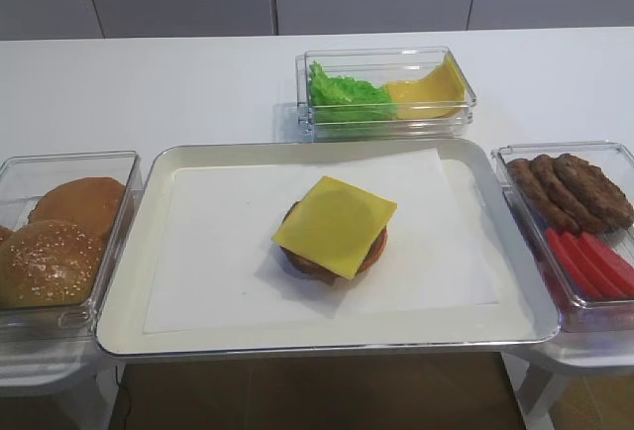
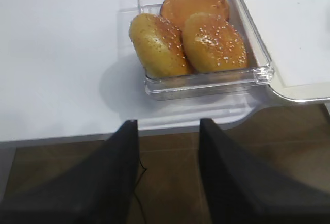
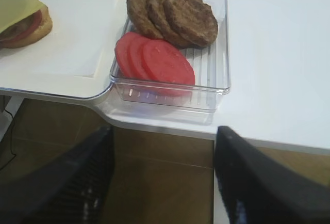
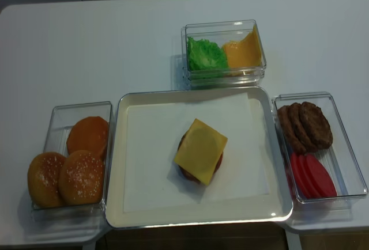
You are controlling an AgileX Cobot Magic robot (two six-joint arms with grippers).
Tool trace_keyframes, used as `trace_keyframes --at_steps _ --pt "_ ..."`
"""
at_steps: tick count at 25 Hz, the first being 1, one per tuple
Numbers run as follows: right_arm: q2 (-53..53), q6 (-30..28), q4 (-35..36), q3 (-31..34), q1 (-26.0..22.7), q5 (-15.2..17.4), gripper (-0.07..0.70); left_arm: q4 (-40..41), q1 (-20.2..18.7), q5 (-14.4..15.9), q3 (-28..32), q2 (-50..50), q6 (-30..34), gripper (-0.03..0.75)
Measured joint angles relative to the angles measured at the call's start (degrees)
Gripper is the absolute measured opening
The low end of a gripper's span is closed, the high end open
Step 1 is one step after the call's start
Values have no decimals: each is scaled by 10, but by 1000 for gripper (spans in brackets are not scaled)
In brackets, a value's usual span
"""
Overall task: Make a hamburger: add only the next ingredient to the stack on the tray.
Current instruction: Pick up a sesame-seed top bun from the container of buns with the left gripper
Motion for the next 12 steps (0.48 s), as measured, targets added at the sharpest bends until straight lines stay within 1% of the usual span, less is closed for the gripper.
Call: trace_keyframes --at_steps 12 --pt "0 0 0 0 0 0 460 0 0 0 0 0 0 290"
